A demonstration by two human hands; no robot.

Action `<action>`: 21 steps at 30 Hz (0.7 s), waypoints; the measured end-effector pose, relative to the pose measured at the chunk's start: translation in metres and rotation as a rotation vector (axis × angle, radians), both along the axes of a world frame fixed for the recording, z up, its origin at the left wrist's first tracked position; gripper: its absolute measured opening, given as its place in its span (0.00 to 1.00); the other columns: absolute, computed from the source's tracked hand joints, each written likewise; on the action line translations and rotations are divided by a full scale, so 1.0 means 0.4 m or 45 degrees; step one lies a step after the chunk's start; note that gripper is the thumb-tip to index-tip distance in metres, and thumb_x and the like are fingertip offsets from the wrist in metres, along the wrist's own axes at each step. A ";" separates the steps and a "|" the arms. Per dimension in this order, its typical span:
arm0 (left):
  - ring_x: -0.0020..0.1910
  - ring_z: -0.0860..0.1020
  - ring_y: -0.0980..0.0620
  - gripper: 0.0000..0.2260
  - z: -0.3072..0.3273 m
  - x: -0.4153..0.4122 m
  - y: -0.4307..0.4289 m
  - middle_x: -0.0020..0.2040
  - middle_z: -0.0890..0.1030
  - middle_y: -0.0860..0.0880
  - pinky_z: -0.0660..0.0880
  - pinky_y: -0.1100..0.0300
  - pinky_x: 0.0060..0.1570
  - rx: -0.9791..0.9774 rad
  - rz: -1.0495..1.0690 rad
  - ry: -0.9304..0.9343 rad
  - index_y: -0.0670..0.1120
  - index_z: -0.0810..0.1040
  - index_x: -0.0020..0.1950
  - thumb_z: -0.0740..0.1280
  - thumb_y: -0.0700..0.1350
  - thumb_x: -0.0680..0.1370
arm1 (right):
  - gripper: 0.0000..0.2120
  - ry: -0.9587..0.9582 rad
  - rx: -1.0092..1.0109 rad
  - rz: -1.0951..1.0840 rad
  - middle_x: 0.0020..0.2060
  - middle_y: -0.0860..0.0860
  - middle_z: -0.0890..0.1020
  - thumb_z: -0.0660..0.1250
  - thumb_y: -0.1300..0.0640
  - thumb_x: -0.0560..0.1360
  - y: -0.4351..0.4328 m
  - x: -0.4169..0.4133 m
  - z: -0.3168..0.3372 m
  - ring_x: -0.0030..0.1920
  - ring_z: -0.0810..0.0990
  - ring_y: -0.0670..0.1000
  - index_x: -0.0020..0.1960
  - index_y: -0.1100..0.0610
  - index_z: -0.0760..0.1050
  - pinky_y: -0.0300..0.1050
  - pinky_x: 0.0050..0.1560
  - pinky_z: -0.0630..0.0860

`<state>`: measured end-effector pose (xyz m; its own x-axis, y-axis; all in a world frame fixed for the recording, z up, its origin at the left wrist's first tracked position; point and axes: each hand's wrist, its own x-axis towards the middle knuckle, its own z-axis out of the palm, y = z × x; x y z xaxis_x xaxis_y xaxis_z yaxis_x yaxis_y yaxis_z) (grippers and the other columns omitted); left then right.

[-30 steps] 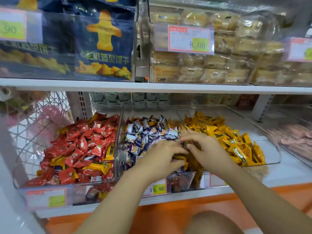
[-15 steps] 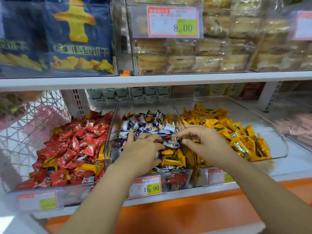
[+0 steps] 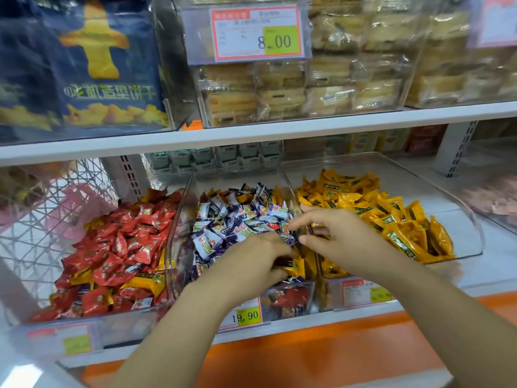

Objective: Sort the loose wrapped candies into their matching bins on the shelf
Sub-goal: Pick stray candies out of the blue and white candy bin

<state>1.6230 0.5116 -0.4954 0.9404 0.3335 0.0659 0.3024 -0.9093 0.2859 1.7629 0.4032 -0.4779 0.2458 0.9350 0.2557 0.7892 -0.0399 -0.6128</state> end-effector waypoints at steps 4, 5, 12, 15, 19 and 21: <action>0.66 0.65 0.51 0.24 -0.011 0.035 0.019 0.69 0.67 0.53 0.67 0.54 0.63 0.074 0.002 0.069 0.54 0.68 0.71 0.68 0.46 0.76 | 0.13 0.032 -0.010 0.027 0.64 0.46 0.75 0.66 0.61 0.76 -0.001 0.007 0.001 0.66 0.58 0.31 0.57 0.49 0.79 0.33 0.64 0.67; 0.66 0.66 0.51 0.25 -0.009 0.041 0.023 0.69 0.67 0.53 0.68 0.54 0.63 0.078 -0.001 0.099 0.54 0.68 0.71 0.69 0.46 0.76 | 0.13 0.036 -0.014 0.030 0.65 0.46 0.75 0.66 0.61 0.76 -0.001 0.009 0.002 0.67 0.58 0.32 0.57 0.49 0.79 0.35 0.65 0.68; 0.46 0.71 0.52 0.26 0.007 0.079 0.052 0.50 0.74 0.51 0.67 0.59 0.44 0.004 -0.006 0.312 0.52 0.68 0.68 0.72 0.51 0.73 | 0.13 0.067 -0.055 0.067 0.65 0.46 0.74 0.66 0.61 0.76 0.001 0.022 0.010 0.71 0.59 0.37 0.57 0.47 0.78 0.42 0.68 0.68; 0.43 0.71 0.52 0.21 0.024 0.088 0.048 0.43 0.71 0.55 0.70 0.58 0.44 0.055 -0.071 0.346 0.52 0.71 0.64 0.72 0.50 0.73 | 0.13 0.079 -0.070 0.076 0.65 0.46 0.75 0.66 0.61 0.76 0.001 0.026 0.009 0.71 0.59 0.37 0.57 0.47 0.78 0.44 0.69 0.67; 0.37 0.70 0.56 0.17 0.032 0.081 0.043 0.39 0.71 0.58 0.68 0.59 0.39 0.105 -0.132 0.295 0.53 0.74 0.61 0.71 0.49 0.73 | 0.13 0.092 -0.094 0.083 0.66 0.46 0.74 0.66 0.61 0.76 -0.001 0.025 0.012 0.72 0.57 0.37 0.57 0.46 0.78 0.48 0.70 0.66; 0.40 0.72 0.54 0.16 0.029 0.070 0.048 0.44 0.75 0.55 0.71 0.58 0.42 0.088 -0.116 0.227 0.54 0.75 0.59 0.71 0.50 0.73 | 0.14 0.084 -0.100 0.094 0.66 0.44 0.73 0.66 0.61 0.76 -0.004 0.026 0.015 0.69 0.56 0.34 0.58 0.47 0.78 0.48 0.71 0.65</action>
